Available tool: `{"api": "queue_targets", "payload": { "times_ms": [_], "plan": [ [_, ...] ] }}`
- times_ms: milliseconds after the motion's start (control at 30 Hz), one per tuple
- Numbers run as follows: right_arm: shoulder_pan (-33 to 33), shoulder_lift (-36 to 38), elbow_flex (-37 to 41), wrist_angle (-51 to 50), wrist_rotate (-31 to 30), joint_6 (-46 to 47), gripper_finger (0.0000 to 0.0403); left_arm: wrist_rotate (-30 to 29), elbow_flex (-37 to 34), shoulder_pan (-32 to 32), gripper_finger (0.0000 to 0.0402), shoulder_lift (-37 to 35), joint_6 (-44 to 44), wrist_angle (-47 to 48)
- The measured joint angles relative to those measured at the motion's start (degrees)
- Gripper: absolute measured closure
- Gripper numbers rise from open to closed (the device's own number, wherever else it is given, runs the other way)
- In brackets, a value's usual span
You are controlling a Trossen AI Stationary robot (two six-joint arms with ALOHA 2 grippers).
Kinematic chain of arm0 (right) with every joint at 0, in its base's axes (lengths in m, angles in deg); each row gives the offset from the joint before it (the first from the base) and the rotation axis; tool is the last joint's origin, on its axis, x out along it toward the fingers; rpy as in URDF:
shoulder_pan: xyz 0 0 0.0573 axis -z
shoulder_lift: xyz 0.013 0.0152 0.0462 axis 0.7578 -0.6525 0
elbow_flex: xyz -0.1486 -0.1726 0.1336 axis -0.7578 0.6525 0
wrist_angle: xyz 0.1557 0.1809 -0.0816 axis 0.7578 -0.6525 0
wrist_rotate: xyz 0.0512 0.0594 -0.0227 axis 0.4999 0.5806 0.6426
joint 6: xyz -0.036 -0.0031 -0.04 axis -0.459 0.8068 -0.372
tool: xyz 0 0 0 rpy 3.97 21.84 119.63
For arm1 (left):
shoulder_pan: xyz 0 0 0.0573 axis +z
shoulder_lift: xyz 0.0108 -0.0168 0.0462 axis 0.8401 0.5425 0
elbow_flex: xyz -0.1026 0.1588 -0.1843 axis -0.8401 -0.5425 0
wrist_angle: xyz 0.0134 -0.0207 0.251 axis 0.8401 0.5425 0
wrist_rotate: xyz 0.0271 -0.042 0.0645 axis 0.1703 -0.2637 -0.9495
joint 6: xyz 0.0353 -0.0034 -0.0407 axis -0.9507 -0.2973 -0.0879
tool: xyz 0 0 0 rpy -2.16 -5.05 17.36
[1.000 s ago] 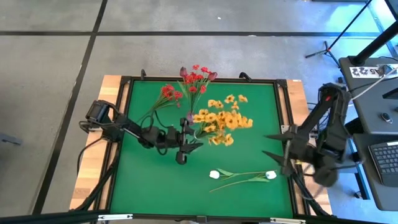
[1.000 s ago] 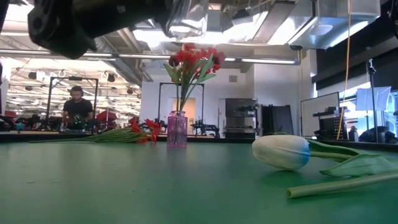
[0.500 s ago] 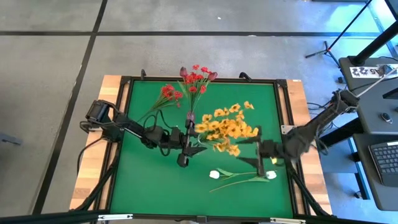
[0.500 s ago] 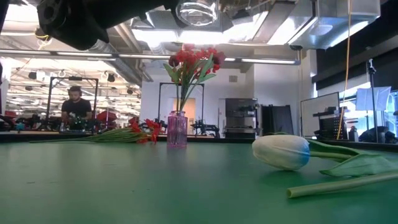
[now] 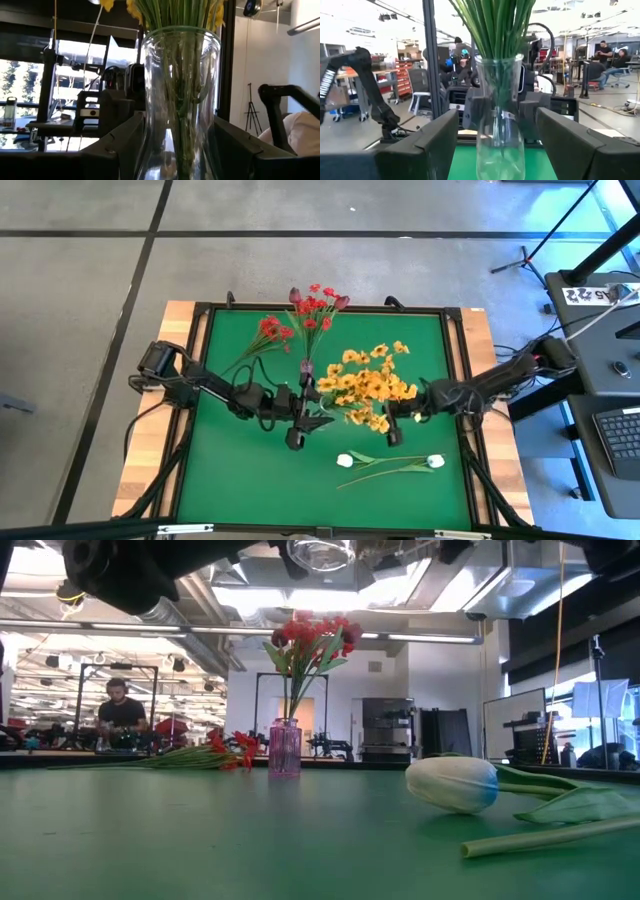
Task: Sort flowers into vase by color
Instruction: Adjust the transparent vase
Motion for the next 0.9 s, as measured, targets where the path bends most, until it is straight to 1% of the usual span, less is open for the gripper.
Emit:
{"api": "queue_targets", "payload": {
  "times_ms": [200,333,700,900],
  "plan": [
    [0.71,-6.47,-5.15,0.01,0.07,-0.97,0.0139,-0.25,1.93,0.00,0.0206,0.02,0.88,5.80],
    [0.60,-8.69,-7.89,0.03,0.25,-1.77,0.0139,-0.35,2.65,-0.03,0.0206,0.02,1.56,8.56],
    [1.51,-9.32,-8.85,-0.71,0.77,-1.26,0.0139,-1.31,2.67,-0.28,0.0206,0.02,3.21,9.16],
    [3.31,-10.39,-8.89,0.14,3.54,2.41,0.0139,-1.28,2.67,-0.28,0.0206,0.02,3.87,9.18]
  ]
}}
